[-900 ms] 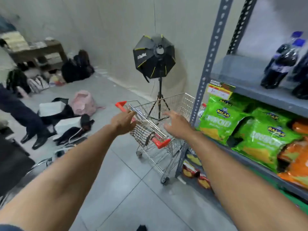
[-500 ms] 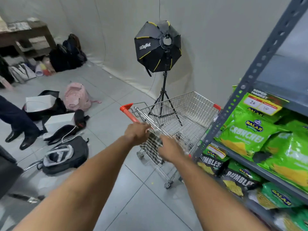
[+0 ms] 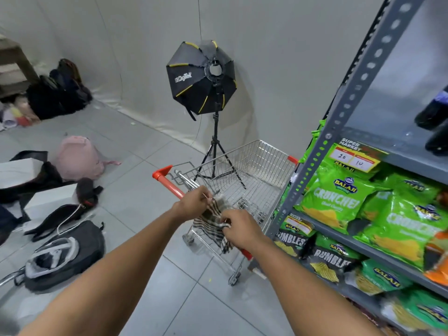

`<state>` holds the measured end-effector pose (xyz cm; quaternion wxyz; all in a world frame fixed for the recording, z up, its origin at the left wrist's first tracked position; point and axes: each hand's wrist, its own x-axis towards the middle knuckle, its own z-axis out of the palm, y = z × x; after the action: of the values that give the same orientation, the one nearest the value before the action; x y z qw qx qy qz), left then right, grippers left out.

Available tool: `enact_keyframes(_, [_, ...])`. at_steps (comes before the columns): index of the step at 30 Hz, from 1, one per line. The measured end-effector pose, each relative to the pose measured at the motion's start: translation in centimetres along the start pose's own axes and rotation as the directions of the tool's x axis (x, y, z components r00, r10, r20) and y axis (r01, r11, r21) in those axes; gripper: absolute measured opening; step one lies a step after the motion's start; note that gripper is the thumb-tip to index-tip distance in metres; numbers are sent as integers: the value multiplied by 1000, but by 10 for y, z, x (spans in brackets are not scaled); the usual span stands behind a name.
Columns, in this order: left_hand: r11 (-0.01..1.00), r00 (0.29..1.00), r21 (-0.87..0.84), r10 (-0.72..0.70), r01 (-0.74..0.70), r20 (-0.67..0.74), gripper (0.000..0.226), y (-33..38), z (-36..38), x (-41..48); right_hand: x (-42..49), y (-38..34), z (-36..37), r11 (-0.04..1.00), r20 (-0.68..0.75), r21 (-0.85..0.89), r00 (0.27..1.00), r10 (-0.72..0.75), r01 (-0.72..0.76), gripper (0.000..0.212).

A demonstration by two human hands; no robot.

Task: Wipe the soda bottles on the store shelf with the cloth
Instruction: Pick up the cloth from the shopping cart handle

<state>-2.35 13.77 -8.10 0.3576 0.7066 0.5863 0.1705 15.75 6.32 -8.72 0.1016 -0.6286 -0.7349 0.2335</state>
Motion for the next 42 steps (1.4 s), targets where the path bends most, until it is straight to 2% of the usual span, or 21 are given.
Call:
enact_keyframes(2, [977,1000,-211,-22,21,-5,7,13,-9,-7,-8,1,-13,999,-60,39,998,-7,9,26])
enact_keyframes(4, [938,1000,-345,10,-11,-6,7,34,-17,-11,-13,4,-27,996,-121,80,992,-27,37,23])
enact_keyframes(6, [899,996,-431,90,-81,-1,7,64,-23,-16,-22,7,-44,991,-198,111,979,-48,72,23])
enact_keyframes(8, [866,983,-472,184,-161,1,7,98,-25,-20,-32,9,-62,982,-351,149,935,-56,115,29])
enact_keyframes(9, [849,972,-489,233,-200,7,8,115,-25,-21,-36,10,-71,974,-461,176,886,-48,144,29])
enact_keyframes(11, [812,937,-514,346,-277,42,12,151,-20,-24,-45,12,-94,953,-679,218,734,-7,210,28])
enact_keyframes(13, [773,890,-537,448,-339,84,15,184,-14,-27,-55,18,-117,937,-805,253,590,66,240,30])
enact_keyframes(15, [737,840,-559,528,-381,125,19,213,-7,-29,-67,26,-139,902,-822,353,543,172,249,46])
enact_keyframes(17, [698,795,-581,590,-418,137,17,239,3,-30,-85,39,-157,842,-784,472,560,267,260,63])
enact_keyframes(19, [656,767,-600,633,-458,107,15,269,19,-32,-106,57,-175,800,-768,534,554,323,274,68])
enact_keyframes(22, [590,749,-661,660,-463,63,16,312,46,-37,-138,81,-195,774,-787,557,489,376,302,63])
enact_keyframes(24, [552,754,-700,657,-454,28,17,335,62,-38,-154,95,-203,760,-784,579,460,418,296,74])
enact_keyframes(26, [509,767,-741,642,-438,-12,19,363,81,-39,-173,112,-213,778,-811,558,386,439,289,79])
enact_keyframes(28, [474,768,-789,641,-392,3,21,389,100,-41,-191,128,-226,815,-856,498,315,409,295,62])
enact_keyframes(30, [448,730,-822,681,-352,59,23,412,117,-44,-209,142,-243,845,-890,438,283,358,308,44])
enact_keyframes(33, [433,647,-847,748,-307,148,22,445,144,-50,-236,165,-264,805,-888,446,308,343,391,38])
enact_keyframes(34, [423,635,-856,757,-295,155,21,452,150,-51,-243,172,-269,794,-880,459,323,348,398,38])
enact_keyframes(36, [394,619,-880,769,-265,158,15,469,162,-53,-257,191,-280,810,-879,462,307,364,361,35])
enact_keyframes(38, [392,620,-881,769,-265,156,11,483,171,-53,-268,210,-292,851,-892,437,263,368,290,29])
enact_keyframes(42, [431,657,-847,742,-311,136,15,511,188,-55,-286,239,-311,944,-958,281,108,266,170,24])
